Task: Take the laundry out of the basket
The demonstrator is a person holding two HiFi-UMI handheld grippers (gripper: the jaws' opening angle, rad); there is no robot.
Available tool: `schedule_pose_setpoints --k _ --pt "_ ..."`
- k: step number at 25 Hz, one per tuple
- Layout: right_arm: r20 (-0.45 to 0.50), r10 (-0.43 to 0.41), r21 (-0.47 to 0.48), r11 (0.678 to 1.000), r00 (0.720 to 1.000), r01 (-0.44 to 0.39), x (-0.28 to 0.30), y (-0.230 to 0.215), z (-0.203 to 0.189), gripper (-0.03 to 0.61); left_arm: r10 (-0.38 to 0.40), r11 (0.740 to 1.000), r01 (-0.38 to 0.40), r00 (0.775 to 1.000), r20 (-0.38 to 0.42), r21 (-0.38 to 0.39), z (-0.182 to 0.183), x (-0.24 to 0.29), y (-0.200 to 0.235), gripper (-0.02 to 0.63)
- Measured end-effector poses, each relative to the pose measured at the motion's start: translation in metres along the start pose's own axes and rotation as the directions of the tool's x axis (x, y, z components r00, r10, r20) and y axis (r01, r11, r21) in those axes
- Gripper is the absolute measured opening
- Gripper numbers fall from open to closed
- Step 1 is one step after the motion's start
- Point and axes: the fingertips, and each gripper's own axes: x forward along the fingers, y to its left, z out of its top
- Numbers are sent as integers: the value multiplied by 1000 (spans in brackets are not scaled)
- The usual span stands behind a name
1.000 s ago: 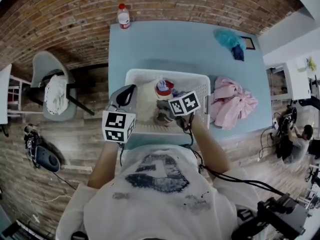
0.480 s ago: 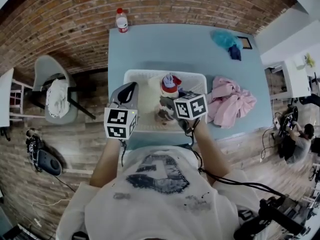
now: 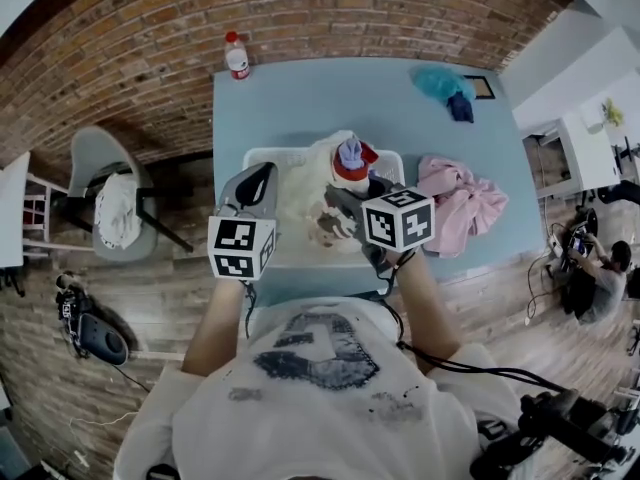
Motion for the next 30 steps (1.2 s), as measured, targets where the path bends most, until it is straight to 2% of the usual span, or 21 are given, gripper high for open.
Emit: schedule_pose_setpoints --k 7,15,30 --pt "140 -19 -41 999 990 25 -35 10 48 187 5 1000 -7 998 68 20 38 -7 -6 -9" --pt "246 -54 -96 992 968 80 -60 21 83 187 24 999 -27 993 112 21 67 -20 -2 -9" --pt "278 -54 -98 992 959 84 -74 20 87 187 26 999 -30 992 121 33 73 -20 -11 -8"
